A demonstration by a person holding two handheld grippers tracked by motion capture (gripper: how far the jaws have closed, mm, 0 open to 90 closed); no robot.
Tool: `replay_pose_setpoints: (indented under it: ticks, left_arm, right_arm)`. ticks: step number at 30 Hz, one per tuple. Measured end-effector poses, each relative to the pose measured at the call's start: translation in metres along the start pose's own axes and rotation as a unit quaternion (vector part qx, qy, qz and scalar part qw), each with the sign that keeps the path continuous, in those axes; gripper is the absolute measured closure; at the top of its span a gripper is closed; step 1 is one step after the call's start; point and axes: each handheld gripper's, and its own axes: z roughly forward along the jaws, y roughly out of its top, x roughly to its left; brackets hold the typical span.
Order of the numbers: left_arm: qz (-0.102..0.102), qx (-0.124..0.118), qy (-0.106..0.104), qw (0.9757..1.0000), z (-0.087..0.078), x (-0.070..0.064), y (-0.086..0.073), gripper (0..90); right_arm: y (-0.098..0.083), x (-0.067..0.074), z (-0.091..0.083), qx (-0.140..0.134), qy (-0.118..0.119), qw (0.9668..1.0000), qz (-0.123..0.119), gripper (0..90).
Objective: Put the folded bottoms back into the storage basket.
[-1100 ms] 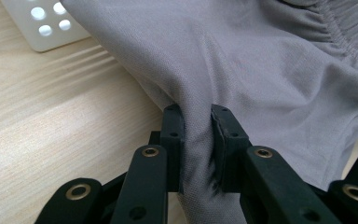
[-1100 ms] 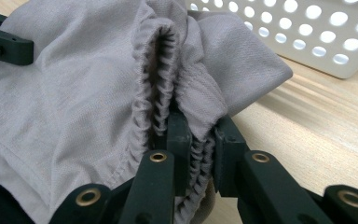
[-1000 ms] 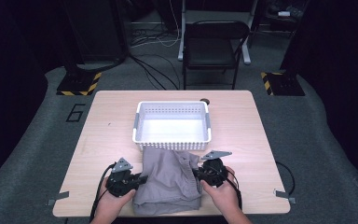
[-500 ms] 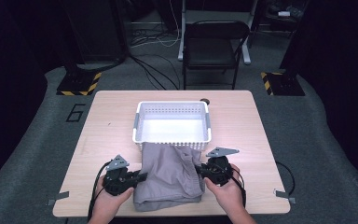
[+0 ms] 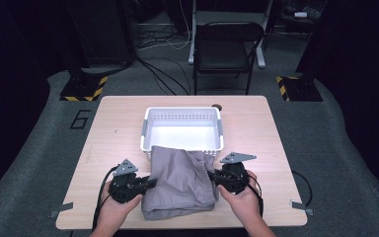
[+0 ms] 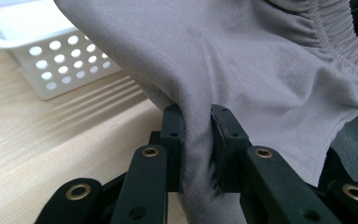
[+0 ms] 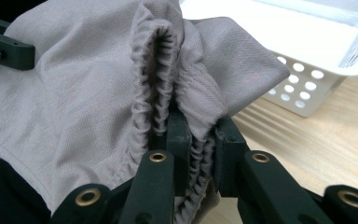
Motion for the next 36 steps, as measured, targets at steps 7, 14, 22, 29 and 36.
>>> replay_pose_setpoints:
  ticks: [7, 14, 22, 29, 36]
  left_arm:
    - [0.013, 0.001, 0.006, 0.9999, -0.003, 0.0, 0.008, 76.5]
    - [0.017, 0.0, 0.01, 0.9998, -0.003, 0.001, 0.015, 76.5]
    - [0.012, 0.002, 0.011, 0.9999, -0.002, 0.002, 0.017, 76.5]
    - [0.008, 0.002, 0.007, 0.9999, -0.004, 0.006, 0.025, 76.5]
    - [0.008, -0.002, 0.009, 0.9999, -0.006, 0.01, 0.037, 76.5]
  right_arm:
    - [0.013, -0.001, -0.003, 0.003, -0.001, 0.9999, -0.015, 79.2]
    - [0.023, -0.004, -0.007, 0.004, 0.003, 0.9999, -0.015, 79.2]
    - [0.026, -0.004, -0.006, 0.01, 0.004, 0.9999, -0.013, 79.2]
    - [0.035, -0.007, -0.007, 0.005, 0.006, 0.9997, -0.022, 79.1]
    - [0.05, -0.006, -0.008, 0.004, -0.004, 0.9994, -0.033, 79.1]
